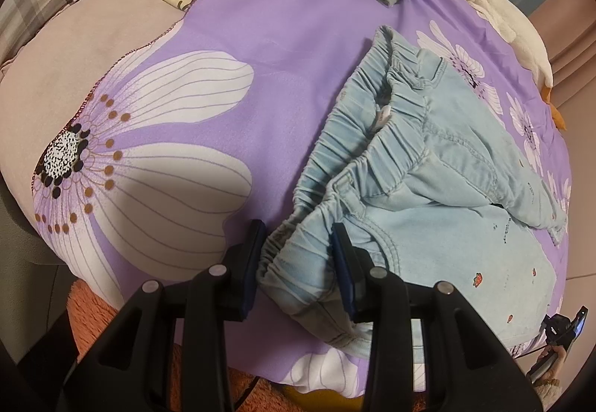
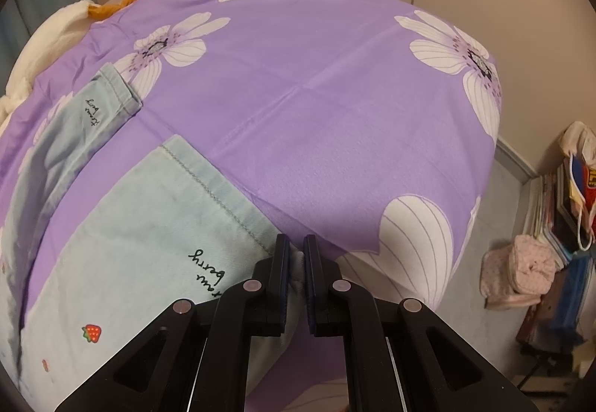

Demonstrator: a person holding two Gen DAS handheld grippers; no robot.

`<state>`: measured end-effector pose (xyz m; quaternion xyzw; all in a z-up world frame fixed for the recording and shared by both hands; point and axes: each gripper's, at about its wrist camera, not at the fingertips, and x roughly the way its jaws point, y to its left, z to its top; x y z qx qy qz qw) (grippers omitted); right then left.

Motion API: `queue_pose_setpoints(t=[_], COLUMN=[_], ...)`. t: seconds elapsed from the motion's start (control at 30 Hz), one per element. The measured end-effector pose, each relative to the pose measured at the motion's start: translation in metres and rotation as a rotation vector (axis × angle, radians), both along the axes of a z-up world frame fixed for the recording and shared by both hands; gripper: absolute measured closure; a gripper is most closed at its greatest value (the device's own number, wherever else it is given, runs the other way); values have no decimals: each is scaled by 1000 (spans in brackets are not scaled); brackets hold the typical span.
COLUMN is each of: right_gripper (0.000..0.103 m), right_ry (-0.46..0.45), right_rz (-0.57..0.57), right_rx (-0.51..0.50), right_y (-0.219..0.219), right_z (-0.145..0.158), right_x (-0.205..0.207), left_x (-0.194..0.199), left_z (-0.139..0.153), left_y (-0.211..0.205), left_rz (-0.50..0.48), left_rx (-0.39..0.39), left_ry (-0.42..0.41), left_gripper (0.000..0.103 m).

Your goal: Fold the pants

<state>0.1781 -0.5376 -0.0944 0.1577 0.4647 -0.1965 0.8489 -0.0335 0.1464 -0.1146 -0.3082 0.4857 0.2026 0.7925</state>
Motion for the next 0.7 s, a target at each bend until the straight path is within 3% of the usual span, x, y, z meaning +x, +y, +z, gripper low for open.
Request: queue_pose_setpoints(t=[0.7], right_gripper=[96], right_ry=[2], right_rz=[-12], right_rx=[-18], right_y=[4], right_z=[0], right_x=[1], left_x=[0], left_z=[1], left_y=[2], left_rz=[-1], left_rx=[-10], left_ry=[-8], left_gripper=[65])
